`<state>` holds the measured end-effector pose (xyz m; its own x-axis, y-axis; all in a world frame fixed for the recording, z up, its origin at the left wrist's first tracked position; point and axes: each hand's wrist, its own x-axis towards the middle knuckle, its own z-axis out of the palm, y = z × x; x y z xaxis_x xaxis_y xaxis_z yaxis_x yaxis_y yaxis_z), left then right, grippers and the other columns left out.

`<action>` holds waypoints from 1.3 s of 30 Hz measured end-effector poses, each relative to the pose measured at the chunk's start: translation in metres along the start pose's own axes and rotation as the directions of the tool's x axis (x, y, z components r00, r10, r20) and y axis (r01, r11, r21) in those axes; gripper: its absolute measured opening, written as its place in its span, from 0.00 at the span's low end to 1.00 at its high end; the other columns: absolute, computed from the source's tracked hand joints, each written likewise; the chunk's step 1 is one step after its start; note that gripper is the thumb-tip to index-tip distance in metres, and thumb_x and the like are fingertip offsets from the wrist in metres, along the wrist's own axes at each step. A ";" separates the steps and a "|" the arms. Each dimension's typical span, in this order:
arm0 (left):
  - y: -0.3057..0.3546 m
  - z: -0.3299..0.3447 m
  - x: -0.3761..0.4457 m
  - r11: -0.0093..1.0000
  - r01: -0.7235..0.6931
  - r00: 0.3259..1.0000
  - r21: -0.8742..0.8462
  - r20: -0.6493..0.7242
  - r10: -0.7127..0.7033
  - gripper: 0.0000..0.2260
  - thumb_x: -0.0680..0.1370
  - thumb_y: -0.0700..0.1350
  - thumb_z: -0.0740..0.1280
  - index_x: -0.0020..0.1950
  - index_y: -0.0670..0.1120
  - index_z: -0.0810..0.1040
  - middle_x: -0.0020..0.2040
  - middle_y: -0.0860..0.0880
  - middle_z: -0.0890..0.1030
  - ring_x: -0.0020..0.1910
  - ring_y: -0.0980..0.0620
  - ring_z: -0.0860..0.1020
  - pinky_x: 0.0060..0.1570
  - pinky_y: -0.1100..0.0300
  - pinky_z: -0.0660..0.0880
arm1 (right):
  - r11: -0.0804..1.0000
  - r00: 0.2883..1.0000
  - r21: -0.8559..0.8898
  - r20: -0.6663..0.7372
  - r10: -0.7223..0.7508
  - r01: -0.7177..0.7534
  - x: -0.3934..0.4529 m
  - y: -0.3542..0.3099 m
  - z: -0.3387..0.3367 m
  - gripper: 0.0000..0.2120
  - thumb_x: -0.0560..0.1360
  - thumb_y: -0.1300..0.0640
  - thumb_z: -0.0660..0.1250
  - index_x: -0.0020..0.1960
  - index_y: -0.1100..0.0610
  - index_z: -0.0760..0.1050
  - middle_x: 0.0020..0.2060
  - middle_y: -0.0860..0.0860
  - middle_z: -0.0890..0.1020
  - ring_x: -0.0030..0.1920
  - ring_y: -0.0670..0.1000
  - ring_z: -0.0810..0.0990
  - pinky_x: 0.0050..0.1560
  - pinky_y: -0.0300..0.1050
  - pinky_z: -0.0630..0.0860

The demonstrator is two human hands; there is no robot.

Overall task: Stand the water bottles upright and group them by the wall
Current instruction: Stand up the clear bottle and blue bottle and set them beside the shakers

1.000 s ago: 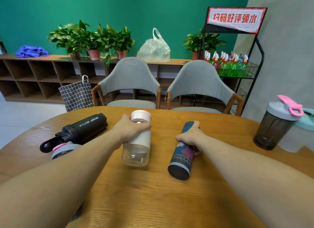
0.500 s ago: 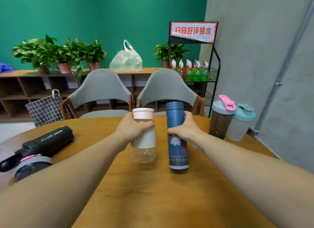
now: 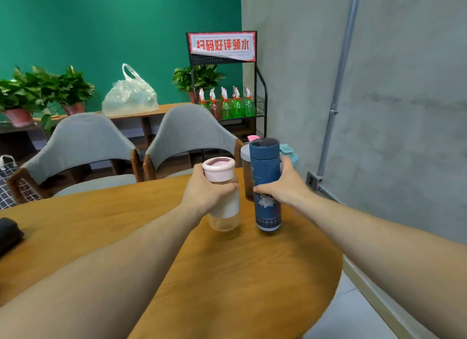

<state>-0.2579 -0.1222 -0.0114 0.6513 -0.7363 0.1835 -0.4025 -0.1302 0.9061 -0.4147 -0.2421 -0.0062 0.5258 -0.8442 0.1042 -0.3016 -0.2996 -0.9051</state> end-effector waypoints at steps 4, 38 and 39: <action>0.010 0.038 0.006 1.000 -0.021 0.999 -0.006 0.035 0.021 0.32 0.69 0.48 0.81 0.65 0.55 0.65 0.60 0.52 0.75 0.59 0.49 0.75 0.52 0.54 0.77 | 1.000 0.999 -0.017 -0.039 -0.021 0.021 0.005 0.019 -0.036 0.44 0.67 0.59 0.79 0.74 0.49 0.56 0.67 0.51 0.73 0.61 0.53 0.75 0.54 0.49 0.75; -0.007 0.154 0.044 0.998 -0.047 0.999 -0.033 -0.024 0.046 0.35 0.67 0.45 0.81 0.68 0.55 0.66 0.59 0.56 0.75 0.59 0.53 0.75 0.55 0.57 0.76 | 0.999 0.999 -0.032 0.027 -0.017 0.018 0.091 0.091 -0.077 0.41 0.68 0.60 0.78 0.71 0.46 0.57 0.61 0.49 0.74 0.55 0.50 0.76 0.47 0.45 0.79; -0.008 0.155 0.044 0.998 -0.040 0.999 -0.040 -0.030 0.039 0.34 0.67 0.45 0.81 0.67 0.57 0.66 0.59 0.56 0.75 0.58 0.53 0.75 0.53 0.58 0.75 | 0.999 1.000 -0.043 0.022 -0.022 0.023 0.091 0.091 -0.077 0.42 0.68 0.59 0.78 0.71 0.46 0.57 0.61 0.49 0.74 0.55 0.50 0.76 0.47 0.46 0.80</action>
<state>-0.3252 -0.2563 -0.0697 0.6544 -0.7203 0.2301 -0.4025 -0.0742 0.9124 -0.4558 -0.3803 -0.0472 0.5499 -0.8272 0.1151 -0.3236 -0.3381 -0.8837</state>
